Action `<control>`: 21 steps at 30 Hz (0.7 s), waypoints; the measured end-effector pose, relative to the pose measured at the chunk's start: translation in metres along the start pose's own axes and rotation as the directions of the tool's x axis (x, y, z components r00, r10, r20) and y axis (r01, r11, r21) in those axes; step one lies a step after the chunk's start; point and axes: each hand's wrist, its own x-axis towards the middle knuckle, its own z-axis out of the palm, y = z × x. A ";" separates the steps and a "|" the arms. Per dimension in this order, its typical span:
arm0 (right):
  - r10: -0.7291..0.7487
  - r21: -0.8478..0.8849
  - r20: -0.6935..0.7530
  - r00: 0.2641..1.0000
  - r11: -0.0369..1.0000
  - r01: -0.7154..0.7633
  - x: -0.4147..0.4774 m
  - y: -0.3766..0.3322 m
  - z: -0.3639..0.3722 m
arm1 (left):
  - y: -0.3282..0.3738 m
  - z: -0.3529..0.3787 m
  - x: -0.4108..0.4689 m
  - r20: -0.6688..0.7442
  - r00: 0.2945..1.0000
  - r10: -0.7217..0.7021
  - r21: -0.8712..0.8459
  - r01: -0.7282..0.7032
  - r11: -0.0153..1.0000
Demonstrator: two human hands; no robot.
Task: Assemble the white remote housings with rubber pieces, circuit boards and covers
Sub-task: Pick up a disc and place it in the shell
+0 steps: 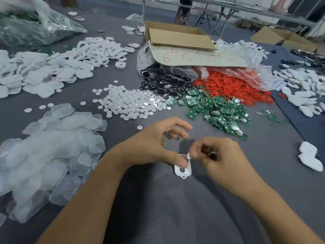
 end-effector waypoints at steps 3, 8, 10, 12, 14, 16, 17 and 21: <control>-0.013 -0.096 0.096 0.995 0.995 0.022 -0.008 -0.003 0.006 | -0.004 0.005 -0.001 0.139 0.989 -0.048 0.176 0.023 0.984; -0.061 -0.167 0.130 0.990 0.982 0.083 -0.006 -0.007 0.013 | -0.006 0.008 0.000 0.162 0.985 -0.056 0.264 0.011 0.964; -0.061 -0.207 0.136 0.989 0.974 0.089 -0.004 -0.007 0.014 | -0.005 0.008 0.000 0.141 0.988 -0.063 0.260 0.024 0.965; -0.030 -0.218 0.145 0.989 0.974 0.062 -0.003 -0.009 0.016 | -0.003 0.009 0.000 0.132 0.990 -0.057 0.259 0.021 0.966; 0.070 -0.179 0.158 0.985 0.983 -0.041 0.000 -0.009 0.016 | -0.003 0.009 0.000 0.123 0.991 -0.056 0.251 0.024 0.968; 0.186 -0.141 0.189 0.964 0.977 -0.161 0.005 -0.008 0.013 | -0.002 0.009 0.000 0.118 0.991 -0.063 0.238 0.033 0.971; 0.214 -0.146 0.202 0.956 0.971 -0.187 0.008 -0.008 0.012 | -0.002 0.009 0.000 0.117 0.991 -0.065 0.232 0.036 0.972; 0.156 -0.275 0.238 0.959 0.958 -0.088 0.016 -0.015 0.012 | -0.001 0.010 0.001 0.105 0.993 -0.061 0.221 0.037 0.975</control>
